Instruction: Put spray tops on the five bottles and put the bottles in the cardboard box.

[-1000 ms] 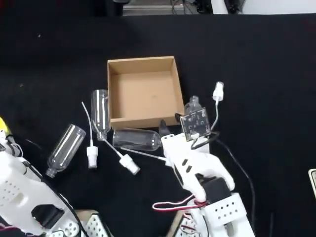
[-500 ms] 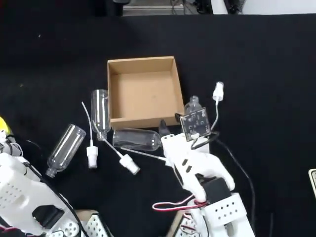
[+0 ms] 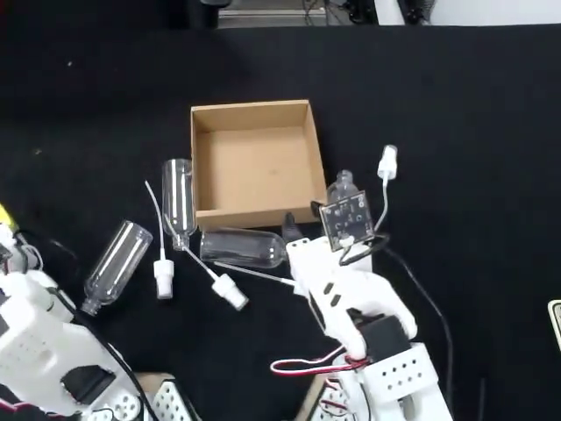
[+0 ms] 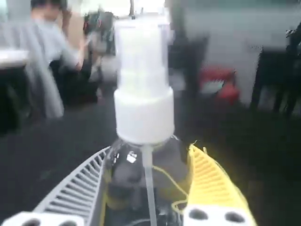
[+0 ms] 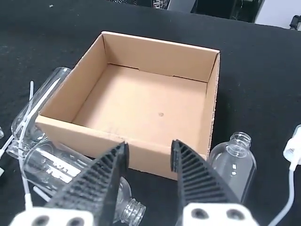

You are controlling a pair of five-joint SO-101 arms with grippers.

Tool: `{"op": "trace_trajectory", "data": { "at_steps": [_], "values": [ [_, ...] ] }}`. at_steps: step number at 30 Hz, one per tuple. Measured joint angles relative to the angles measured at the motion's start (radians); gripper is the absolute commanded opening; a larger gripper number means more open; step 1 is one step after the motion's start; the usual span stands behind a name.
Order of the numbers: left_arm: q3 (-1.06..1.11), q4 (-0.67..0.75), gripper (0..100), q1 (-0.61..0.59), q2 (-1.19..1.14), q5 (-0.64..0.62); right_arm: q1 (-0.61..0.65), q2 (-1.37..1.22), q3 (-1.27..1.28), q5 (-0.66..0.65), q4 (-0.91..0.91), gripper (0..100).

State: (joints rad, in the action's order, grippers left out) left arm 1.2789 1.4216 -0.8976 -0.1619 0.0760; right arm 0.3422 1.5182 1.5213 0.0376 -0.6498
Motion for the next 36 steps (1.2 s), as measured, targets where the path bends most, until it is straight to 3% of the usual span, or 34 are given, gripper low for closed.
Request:
{"op": "trace_trajectory", "data": {
  "at_steps": [3,6,13,17,22,27,36],
  "values": [
    [0.000,-0.025,3,0.080,0.104,0.000,-0.037,0.000,0.000,0.000,0.000,13.1],
    [-0.002,-0.147,3,0.189,0.238,0.000,-0.058,0.000,0.000,0.000,0.000,13.1],
    [-0.146,-0.667,3,0.532,0.574,0.000,-0.064,0.000,0.000,0.000,0.000,13.1],
    [-0.218,-0.896,3,0.727,0.620,0.000,-0.069,0.000,0.000,0.000,0.000,13.2],
    [-0.264,-0.924,3,0.858,0.603,-0.046,-0.069,0.000,0.000,0.000,0.000,13.2],
    [-0.318,-0.842,3,0.870,0.460,-0.135,-0.071,0.000,0.000,0.000,0.000,13.2],
    [-0.342,-0.674,3,0.914,0.249,-0.144,-0.071,0.000,0.000,0.000,0.000,13.2]
  ]
}}
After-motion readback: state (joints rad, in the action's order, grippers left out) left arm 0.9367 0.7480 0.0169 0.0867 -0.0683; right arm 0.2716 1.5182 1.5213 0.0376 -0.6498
